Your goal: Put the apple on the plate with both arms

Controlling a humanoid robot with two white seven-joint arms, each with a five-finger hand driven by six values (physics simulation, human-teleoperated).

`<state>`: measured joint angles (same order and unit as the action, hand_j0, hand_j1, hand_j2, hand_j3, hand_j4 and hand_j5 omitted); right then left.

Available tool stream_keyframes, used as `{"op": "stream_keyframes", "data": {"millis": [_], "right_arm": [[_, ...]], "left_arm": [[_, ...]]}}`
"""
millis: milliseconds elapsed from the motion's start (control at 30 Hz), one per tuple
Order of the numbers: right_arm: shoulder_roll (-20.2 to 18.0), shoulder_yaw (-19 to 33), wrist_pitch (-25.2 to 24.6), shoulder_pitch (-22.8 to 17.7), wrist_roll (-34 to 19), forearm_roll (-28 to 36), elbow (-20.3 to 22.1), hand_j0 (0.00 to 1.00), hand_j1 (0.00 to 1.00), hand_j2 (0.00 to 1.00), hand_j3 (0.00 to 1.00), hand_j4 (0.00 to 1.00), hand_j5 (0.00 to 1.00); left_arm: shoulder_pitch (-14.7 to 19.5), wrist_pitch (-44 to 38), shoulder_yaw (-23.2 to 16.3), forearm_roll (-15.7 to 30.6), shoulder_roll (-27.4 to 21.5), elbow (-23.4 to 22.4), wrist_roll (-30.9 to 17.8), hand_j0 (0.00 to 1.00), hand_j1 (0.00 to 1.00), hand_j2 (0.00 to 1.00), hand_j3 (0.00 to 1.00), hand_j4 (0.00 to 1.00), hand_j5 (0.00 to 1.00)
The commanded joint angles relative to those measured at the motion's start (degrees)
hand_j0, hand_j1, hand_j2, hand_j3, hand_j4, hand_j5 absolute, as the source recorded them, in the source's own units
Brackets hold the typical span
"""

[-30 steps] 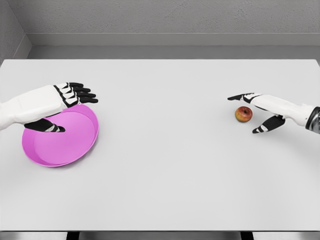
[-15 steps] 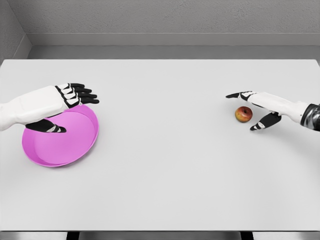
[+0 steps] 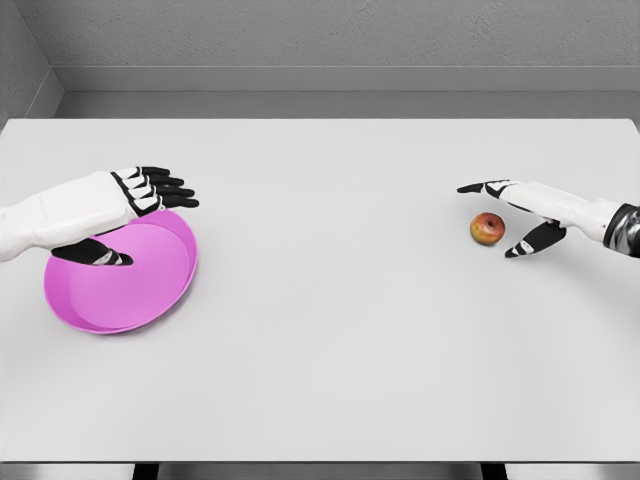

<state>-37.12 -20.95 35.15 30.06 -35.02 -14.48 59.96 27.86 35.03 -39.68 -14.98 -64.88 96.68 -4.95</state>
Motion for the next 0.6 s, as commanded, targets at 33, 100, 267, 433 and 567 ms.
{"op": "stream_keyframes", "data": {"millis": [33, 100, 267, 433, 567], "right_arm": [[-0.1, 0.0, -0.1, 0.0, 0.0, 0.4, 0.0, 0.94, 0.94, 0.94, 0.94, 0.94, 0.94], [0.0, 0.0, -0.1, 0.0, 0.0, 0.4, 0.0, 0.90, 0.90, 0.90, 0.90, 0.90, 0.90], [0.0, 0.0, -0.1, 0.0, 0.0, 0.5, 0.0, 0.87, 0.87, 0.87, 0.87, 0.87, 0.87], [0.0, 0.0, -0.1, 0.1, 0.0, 0.4, -0.1, 0.81, 0.81, 0.81, 0.81, 0.81, 0.81], [0.0, -1.1, -0.1, 0.0, 0.0, 0.4, -0.1, 0.79, 0.79, 0.79, 0.79, 0.79, 0.79]], "left_arm": [[0.0, 0.0, 0.0, 0.4, -0.1, 0.0, 0.0, 1.00, 1.00, 1.00, 1.00, 1.00, 1.00], [0.0, 0.0, 0.0, 0.4, -0.1, 0.0, 0.0, 1.00, 1.00, 1.00, 1.00, 1.00, 1.00], [0.0, 0.0, 0.0, 0.0, -0.1, 0.0, 0.0, 1.00, 1.00, 1.00, 1.00, 1.00, 1.00], [0.0, 0.0, 0.0, -0.4, 0.3, 0.0, 0.0, 1.00, 1.00, 1.00, 1.00, 1.00, 1.00], [0.0, 0.0, 0.0, -0.4, 0.3, 0.0, 0.0, 1.00, 1.00, 1.00, 1.00, 1.00, 1.00]]}}
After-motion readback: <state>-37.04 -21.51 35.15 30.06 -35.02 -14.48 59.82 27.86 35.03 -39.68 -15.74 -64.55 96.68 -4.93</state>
